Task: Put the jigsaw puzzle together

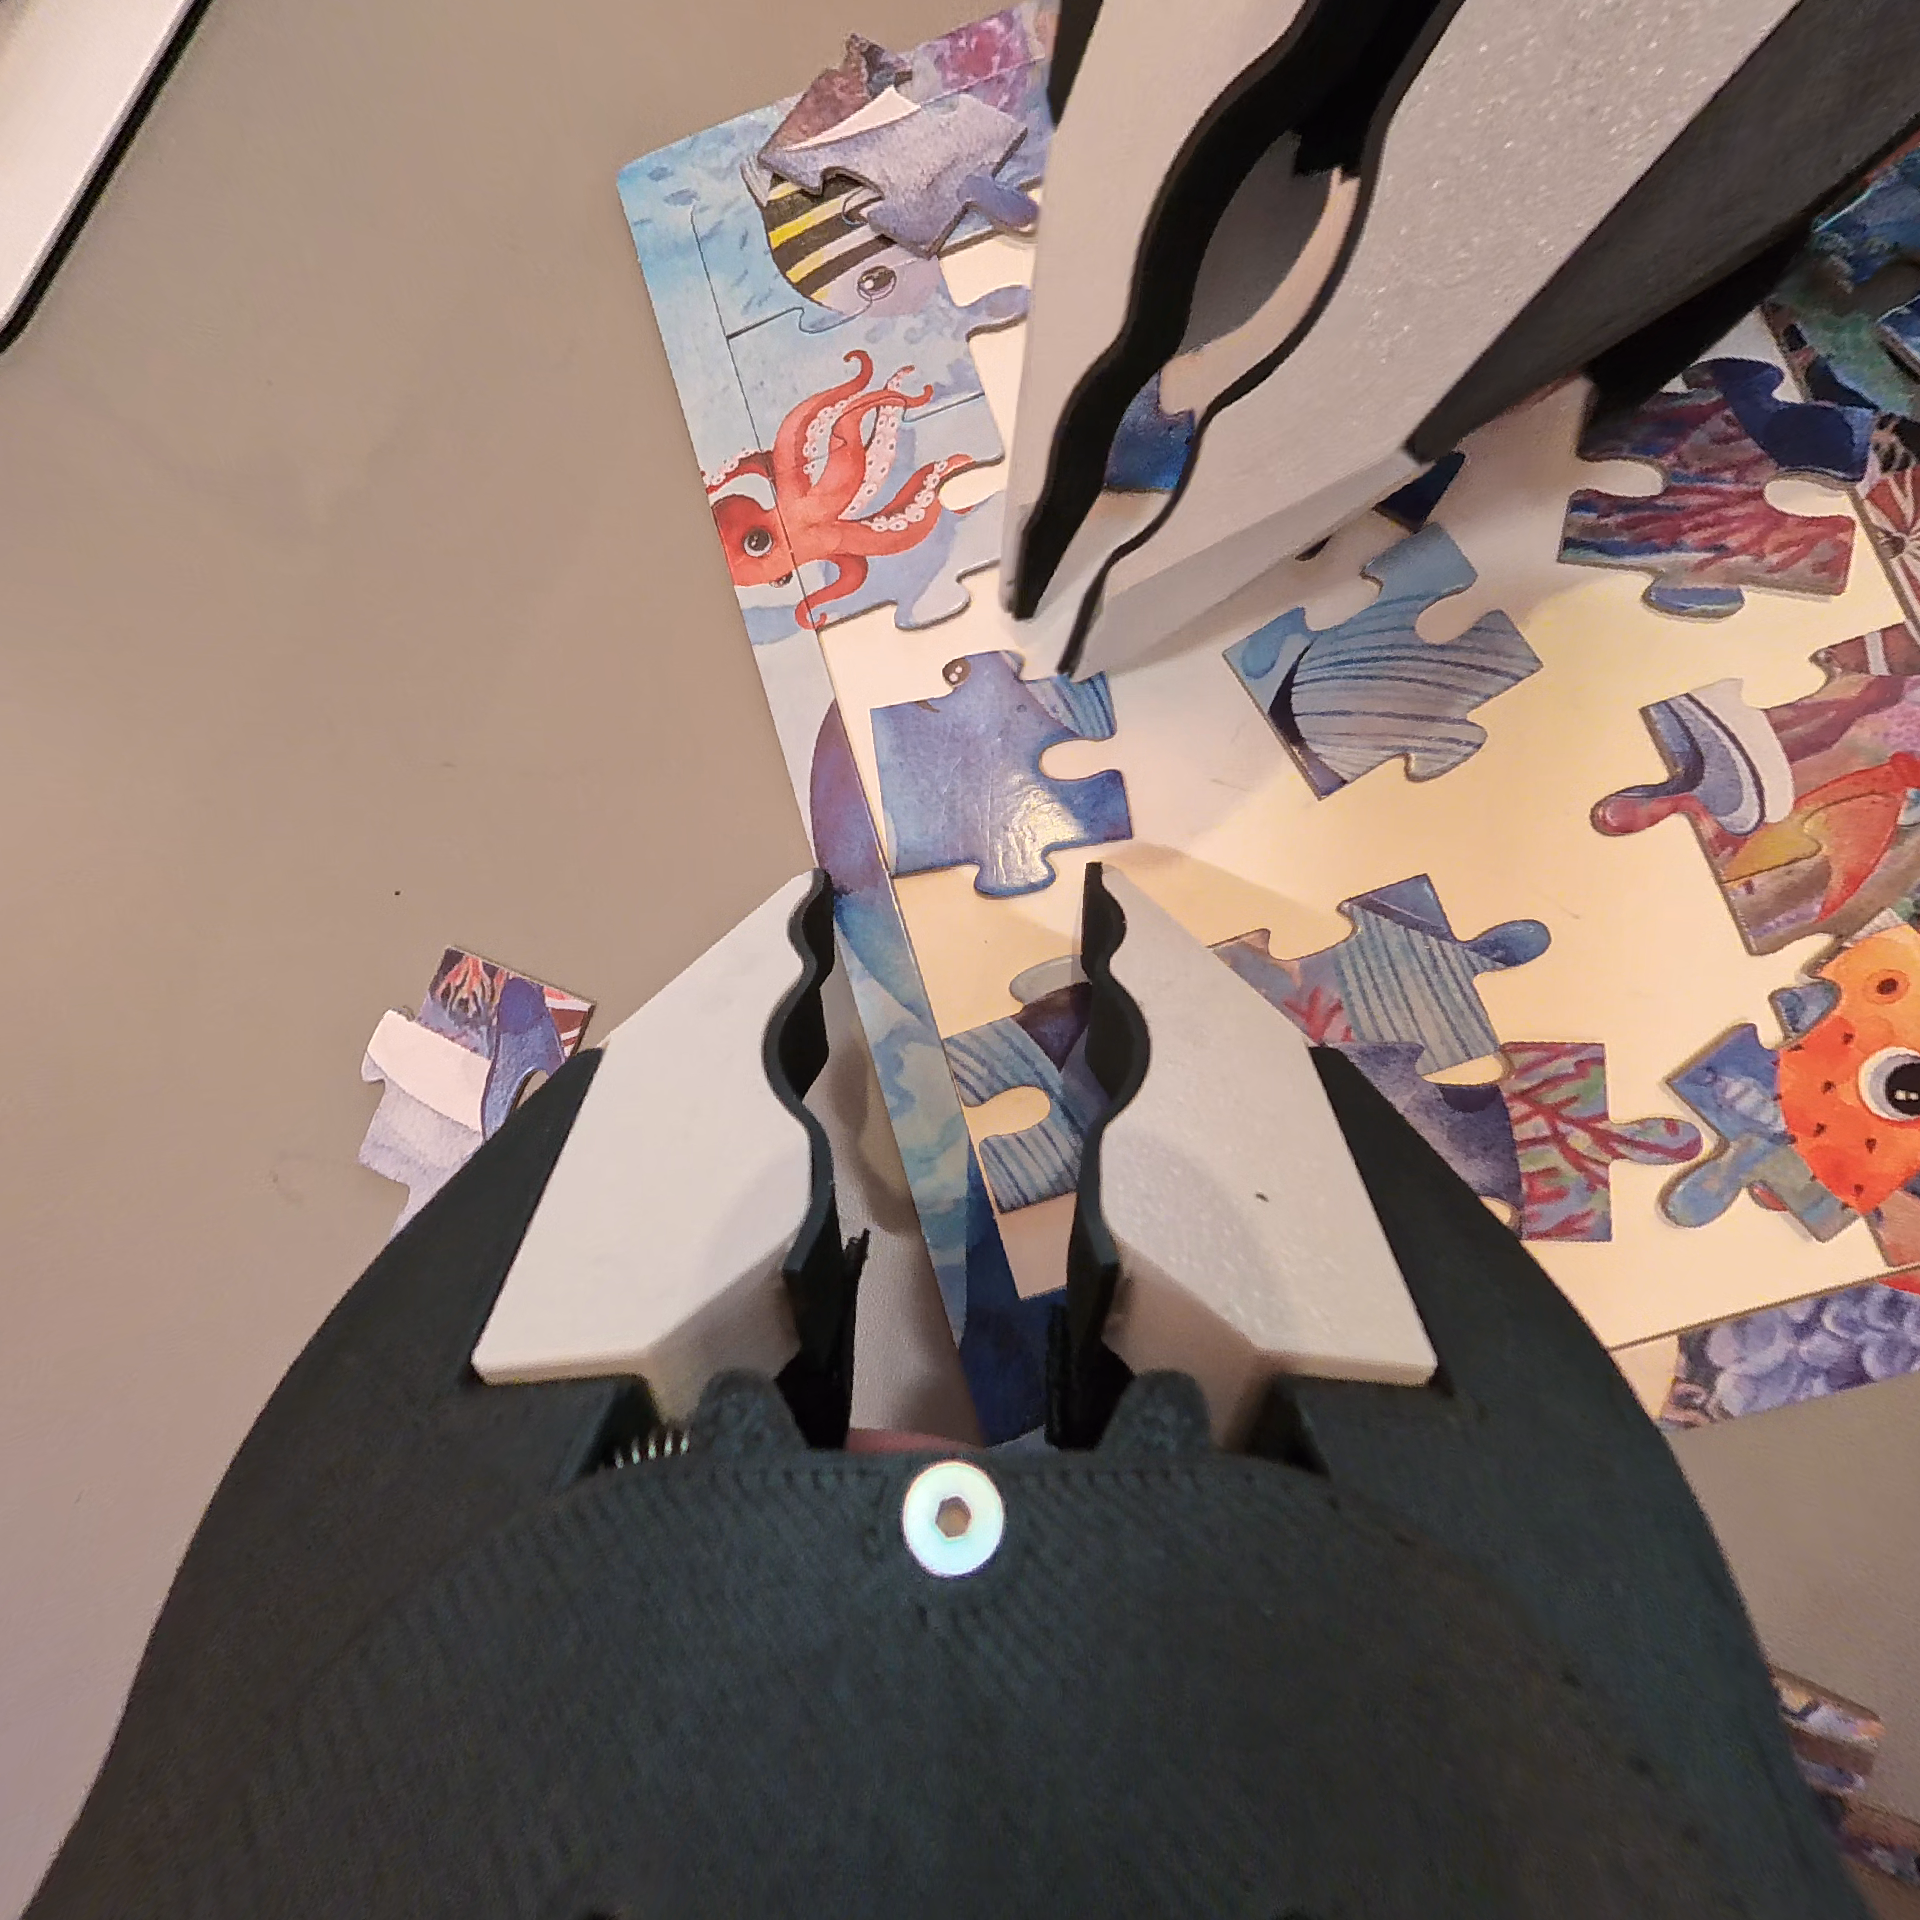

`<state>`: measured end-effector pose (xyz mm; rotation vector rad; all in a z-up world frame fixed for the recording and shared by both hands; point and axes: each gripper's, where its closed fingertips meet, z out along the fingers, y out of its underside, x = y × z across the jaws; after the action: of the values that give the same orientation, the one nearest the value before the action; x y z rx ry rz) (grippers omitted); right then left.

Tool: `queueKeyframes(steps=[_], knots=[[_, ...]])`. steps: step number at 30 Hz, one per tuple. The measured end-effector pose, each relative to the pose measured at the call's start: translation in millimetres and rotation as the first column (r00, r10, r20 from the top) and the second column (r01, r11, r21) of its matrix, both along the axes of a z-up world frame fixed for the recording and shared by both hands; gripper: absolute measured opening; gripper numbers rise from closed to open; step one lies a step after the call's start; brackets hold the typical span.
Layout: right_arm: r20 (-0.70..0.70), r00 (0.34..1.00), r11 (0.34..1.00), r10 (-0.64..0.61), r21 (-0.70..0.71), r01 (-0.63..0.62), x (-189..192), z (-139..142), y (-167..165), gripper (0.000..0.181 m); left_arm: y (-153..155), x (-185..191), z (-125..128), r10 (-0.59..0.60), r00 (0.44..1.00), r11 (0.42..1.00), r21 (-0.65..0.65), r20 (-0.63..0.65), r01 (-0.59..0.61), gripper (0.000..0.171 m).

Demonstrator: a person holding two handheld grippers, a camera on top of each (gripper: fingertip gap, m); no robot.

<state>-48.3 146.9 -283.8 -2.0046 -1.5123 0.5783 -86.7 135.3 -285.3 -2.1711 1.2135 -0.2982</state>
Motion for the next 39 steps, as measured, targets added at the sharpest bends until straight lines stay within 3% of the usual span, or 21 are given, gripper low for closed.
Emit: queueKeyframes(steps=[5, 13, 18, 23, 27, 39], knots=[[-0.008, 0.998, 0.995, 0.057, -0.079, -0.057, 2.7, -1.6, -12.4, 0.017, 0.7, 0.2, -0.1, 0.003, 1.0, 1.0, -0.002, 0.005, -0.003, 0.047], [-0.008, 1.0, 0.999, 0.029, -0.04, -0.029, 0.4, -1.6, -7.6, 0.013, 0.3, -0.2, -0.2, 0.002, 1.0, 1.0, -0.005, 0.006, -0.002, 0.047], [-0.031, 0.999, 0.998, 0.034, -0.058, -0.036, -3.9, -0.5, -11.2, 0.03, 2.6, -13.8, 10.4, 0.03, 0.999, 1.0, 0.004, 0.034, -0.03, 0.044], [-0.019, 0.999, 0.999, 0.028, -0.03, -0.029, -7.4, -1.7, -9.3, 0.025, 10.1, -31.6, 23.4, 0.103, 0.992, 0.994, 0.014, 0.079, -0.105, 0.036], [-0.027, 0.998, 0.998, 0.049, -0.032, -0.05, -10.0, -1.7, -12.3, 0.014, 8.5, -37.0, 14.8, 0.124, 0.99, 0.992, -0.031, 0.069, -0.122, 0.034], [-0.027, 0.998, 0.998, 0.062, -0.01, -0.062, -15.2, -2.0, -13.8, 0.014, 7.9, -37.3, 6.9, 0.126, 0.991, 0.991, -0.053, 0.047, -0.123, 0.032]])
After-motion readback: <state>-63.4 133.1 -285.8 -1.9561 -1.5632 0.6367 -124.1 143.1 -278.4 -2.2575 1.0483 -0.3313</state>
